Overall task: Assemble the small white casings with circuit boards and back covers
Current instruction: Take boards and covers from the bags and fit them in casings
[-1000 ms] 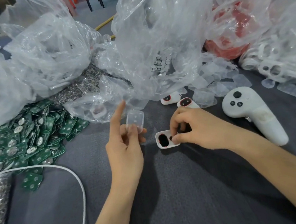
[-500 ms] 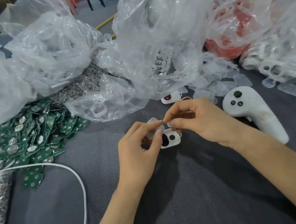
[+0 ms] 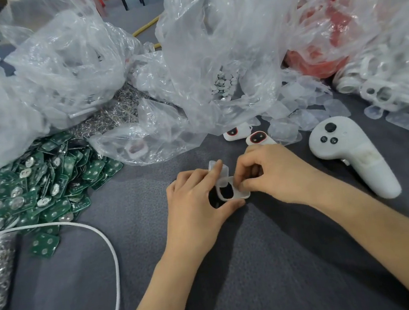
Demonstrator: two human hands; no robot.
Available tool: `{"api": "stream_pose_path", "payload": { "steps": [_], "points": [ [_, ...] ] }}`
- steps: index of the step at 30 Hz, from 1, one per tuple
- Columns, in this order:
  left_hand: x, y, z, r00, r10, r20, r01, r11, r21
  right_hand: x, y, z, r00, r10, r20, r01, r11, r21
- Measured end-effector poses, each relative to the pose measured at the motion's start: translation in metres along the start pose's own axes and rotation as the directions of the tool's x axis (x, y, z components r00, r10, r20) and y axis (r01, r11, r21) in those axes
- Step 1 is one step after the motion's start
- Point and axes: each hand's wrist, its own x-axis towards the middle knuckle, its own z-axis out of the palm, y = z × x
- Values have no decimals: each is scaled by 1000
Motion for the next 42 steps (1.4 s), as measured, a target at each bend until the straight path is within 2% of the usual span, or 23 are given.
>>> {"api": "stream_pose_path", "payload": {
  "steps": [6, 11, 15, 22, 24, 27, 28, 30, 32, 34, 37, 42],
  "points": [
    [0, 0, 1, 1000, -2, -7, 2, 1000, -7, 2, 4, 2, 1000, 0, 1, 0, 1000, -29],
    [1, 1, 1, 1000, 5, -11, -5, 1000, -13, 4, 6, 3, 1000, 24, -2, -23, 998, 53],
    [1, 1, 0, 1000, 12, -15, -13, 999, -30, 7, 5, 5, 999, 42, 7, -42, 998, 43],
    [1, 2, -2, 1000, 13, -7, -14, 997, -76, 5, 6, 9, 997, 51, -60, -45, 994, 96],
    [1, 6, -3, 997, -6, -82, -7, 988, -157, 4, 6, 6, 996, 46, -72, -38, 993, 110],
    [1, 9, -6, 963, -88, -255, -28, 906, -422, 1, 3, 1, 969, 10, -247, 48, 973, 228],
    [1, 8, -8, 959, -119, -256, -24, 871, -491, 0, 0, 0, 956, 8, -294, 93, 940, 327],
    [2, 7, -9, 972, -131, -194, -2, 825, -565, -2, -6, -2, 957, 10, -289, 148, 843, 517],
    [2, 8, -9, 985, -122, -119, 17, 765, -644, -5, -10, 1, 970, -16, -243, 155, 811, 564],
    [1, 7, -9, 993, -107, -43, 46, 707, -706, -5, -11, 3, 979, -23, -204, 132, 832, 539],
    [2, 4, -9, 993, -118, -27, 70, 741, -668, -5, -9, 0, 981, 32, -192, 71, 859, 506],
    [5, 2, -7, 973, -202, -110, 113, 835, -538, -6, -5, -2, 979, 101, -176, -20, 912, 410]
  ]
}}
